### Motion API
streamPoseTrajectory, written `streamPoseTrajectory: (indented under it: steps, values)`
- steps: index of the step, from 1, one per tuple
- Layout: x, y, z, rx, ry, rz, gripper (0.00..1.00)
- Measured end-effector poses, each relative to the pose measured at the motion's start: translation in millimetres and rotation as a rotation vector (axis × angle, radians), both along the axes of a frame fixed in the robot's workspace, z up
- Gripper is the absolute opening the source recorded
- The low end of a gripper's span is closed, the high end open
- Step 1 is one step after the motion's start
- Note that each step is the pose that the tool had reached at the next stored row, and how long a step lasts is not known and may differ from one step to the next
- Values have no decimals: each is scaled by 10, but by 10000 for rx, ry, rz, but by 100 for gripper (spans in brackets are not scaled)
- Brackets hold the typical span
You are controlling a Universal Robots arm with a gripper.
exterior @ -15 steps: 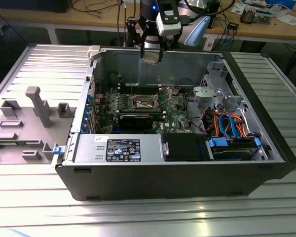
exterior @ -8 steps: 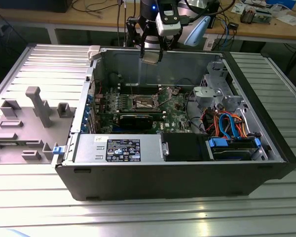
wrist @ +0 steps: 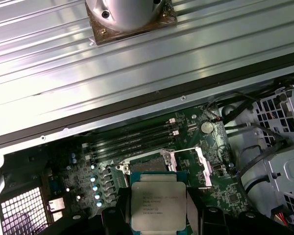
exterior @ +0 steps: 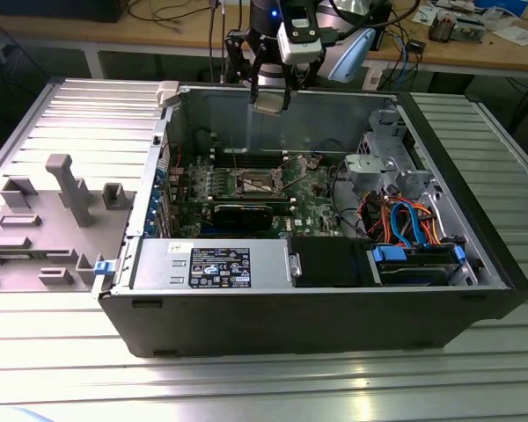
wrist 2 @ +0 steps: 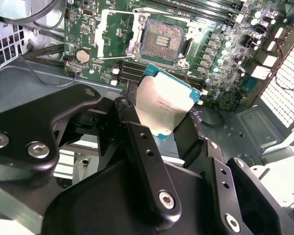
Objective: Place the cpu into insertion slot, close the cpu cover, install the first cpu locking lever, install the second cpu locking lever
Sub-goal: 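Place the cpu into insertion slot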
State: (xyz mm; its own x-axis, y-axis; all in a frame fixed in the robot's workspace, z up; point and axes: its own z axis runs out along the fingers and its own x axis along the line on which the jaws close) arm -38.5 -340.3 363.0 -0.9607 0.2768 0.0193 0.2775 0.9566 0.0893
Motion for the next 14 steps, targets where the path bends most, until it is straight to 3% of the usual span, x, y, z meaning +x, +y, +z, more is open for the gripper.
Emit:
streamPoseTrajectory:
  steps: [14]
  values:
    - [0,0,-1,0,0,-214,54]
